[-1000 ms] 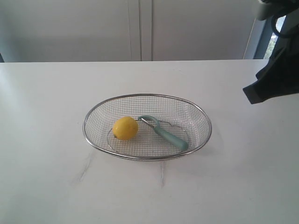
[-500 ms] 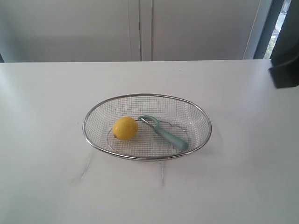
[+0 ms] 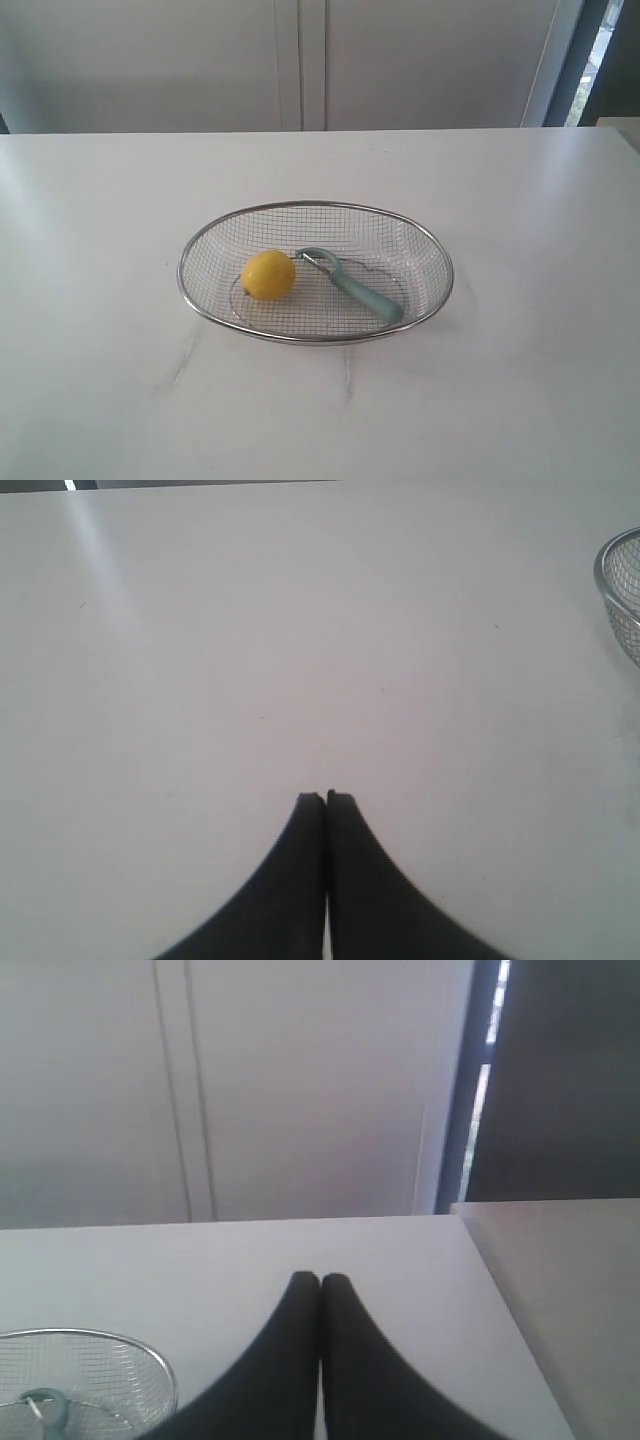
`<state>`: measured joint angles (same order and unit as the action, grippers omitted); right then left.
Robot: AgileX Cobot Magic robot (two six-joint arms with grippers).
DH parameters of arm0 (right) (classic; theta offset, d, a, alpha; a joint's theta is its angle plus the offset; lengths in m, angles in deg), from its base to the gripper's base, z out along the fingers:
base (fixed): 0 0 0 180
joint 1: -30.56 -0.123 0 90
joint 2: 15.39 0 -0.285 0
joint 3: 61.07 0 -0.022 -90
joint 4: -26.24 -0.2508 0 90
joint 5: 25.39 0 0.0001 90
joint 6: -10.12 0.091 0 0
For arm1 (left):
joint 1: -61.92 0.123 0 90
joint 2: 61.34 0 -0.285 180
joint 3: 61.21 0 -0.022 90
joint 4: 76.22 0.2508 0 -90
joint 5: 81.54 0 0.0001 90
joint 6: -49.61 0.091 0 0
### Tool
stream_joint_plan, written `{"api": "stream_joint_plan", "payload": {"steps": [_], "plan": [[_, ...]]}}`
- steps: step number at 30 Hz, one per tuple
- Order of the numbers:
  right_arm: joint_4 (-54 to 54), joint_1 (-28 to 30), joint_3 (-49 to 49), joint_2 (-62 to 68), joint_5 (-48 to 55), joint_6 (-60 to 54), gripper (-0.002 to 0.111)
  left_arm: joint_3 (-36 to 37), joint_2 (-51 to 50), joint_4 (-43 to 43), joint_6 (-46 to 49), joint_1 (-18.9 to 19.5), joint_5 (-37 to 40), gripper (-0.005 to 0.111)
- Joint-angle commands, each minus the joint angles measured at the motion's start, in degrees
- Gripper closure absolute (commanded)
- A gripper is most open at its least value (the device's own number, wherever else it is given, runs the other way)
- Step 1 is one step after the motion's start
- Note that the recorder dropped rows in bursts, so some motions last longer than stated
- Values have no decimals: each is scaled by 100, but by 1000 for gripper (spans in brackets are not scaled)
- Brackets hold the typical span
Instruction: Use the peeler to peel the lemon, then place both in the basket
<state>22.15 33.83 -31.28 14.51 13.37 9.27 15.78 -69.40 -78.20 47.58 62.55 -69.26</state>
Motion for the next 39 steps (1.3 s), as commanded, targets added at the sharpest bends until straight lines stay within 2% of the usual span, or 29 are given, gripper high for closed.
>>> {"api": "stream_joint_plan", "payload": {"steps": [1,5,7,13,23,30,39], "plan": [[-24,296,997,-539,-905,19,108,23,28,2,-50,3,-20,107],[-24,321,2097,-977,-1970,19,108,23,28,2,-50,3,-20,107],[-24,335,2506,-1252,-2190,-12,108,23,28,2,-50,3,-20,107],[-24,360,3429,-2176,-2217,-26,108,23,28,2,-50,3,-20,107],[-2,360,4743,-2211,-1996,-37,108,23,28,2,-50,3,-46,107],[-2,360,4743,-2211,-1827,-51,108,23,28,2,-50,3,-46,107],[-2,311,4743,-2211,-1869,-686,108,23,28,2,-50,3,-46,107]]}}
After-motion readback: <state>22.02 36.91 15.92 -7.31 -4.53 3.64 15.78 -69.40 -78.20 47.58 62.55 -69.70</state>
